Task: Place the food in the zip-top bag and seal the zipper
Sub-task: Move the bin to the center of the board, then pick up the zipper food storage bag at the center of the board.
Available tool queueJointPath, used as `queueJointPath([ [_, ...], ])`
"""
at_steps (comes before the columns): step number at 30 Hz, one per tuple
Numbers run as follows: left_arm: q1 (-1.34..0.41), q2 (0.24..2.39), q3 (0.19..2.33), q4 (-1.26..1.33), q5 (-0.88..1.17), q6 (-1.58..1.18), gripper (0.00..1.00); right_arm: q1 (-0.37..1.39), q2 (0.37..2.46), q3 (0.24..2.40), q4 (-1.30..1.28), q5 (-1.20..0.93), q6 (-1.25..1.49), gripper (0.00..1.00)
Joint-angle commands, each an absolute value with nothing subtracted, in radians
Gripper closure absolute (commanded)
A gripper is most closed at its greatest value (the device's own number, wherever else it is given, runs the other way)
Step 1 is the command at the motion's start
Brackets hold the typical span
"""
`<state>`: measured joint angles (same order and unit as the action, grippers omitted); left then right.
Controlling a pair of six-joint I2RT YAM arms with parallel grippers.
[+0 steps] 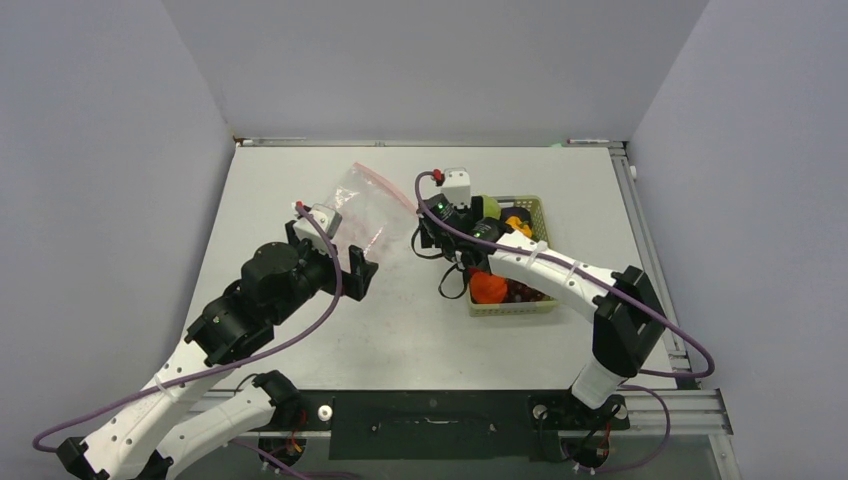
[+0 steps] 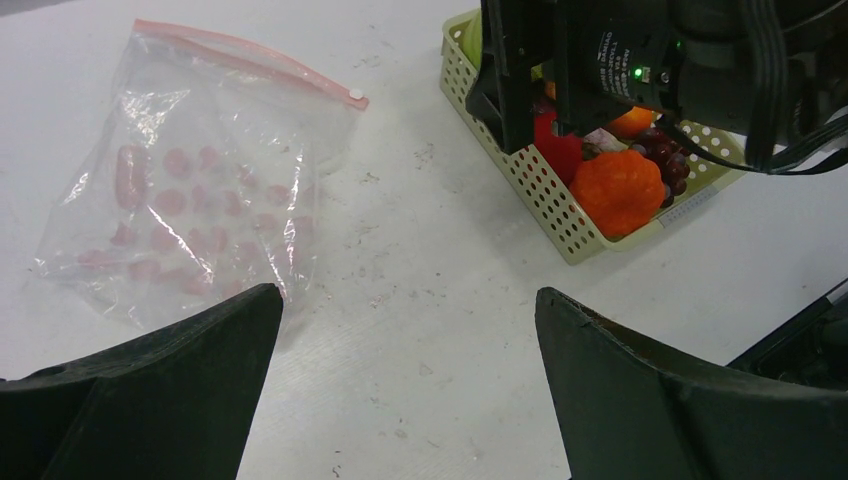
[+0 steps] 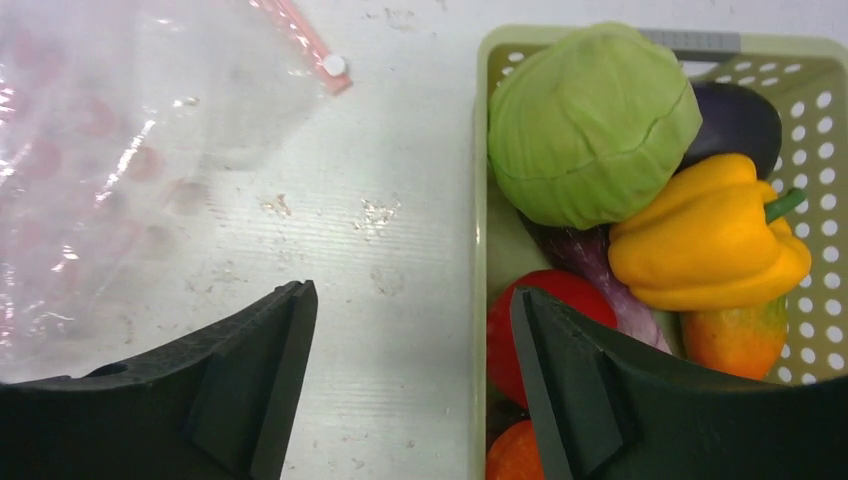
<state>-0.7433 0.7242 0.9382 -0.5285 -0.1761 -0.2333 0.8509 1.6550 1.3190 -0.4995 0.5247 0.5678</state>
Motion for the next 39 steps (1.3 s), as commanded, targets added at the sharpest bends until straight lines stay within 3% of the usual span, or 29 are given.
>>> queueJointPath([
  [1, -0.741, 0.721, 0.955, -0.515, -0.196, -0.241, 0.04, 0.862, 1.609, 1.391, -0.445, 0.506, 0.525, 0.24],
  [8, -0.739, 0.708, 0.952, -0.514, -0.225, -0.241, 0.04, 0.861, 1.672, 1.465, -0.374, 0.414, 0.508, 0.05],
  [12, -0.738, 0.699, 0.951, -0.512, -0.235, -0.241, 0.04, 0.861, 1.718, 1.510, -0.330, 0.349, 0.505, 0.00],
  [20, -0.733, 0.693, 0.951, -0.512, -0.253, -0.247, 0.04, 0.862, 1.837, 1.588, -0.273, 0.294, 0.585, 0.06],
  [39, -0.717, 0.697, 0.950, -0.512, -0.243, -0.251, 0.04, 0.859, 2.115, 1.718, -0.227, 0.293, 0.753, 0.02],
])
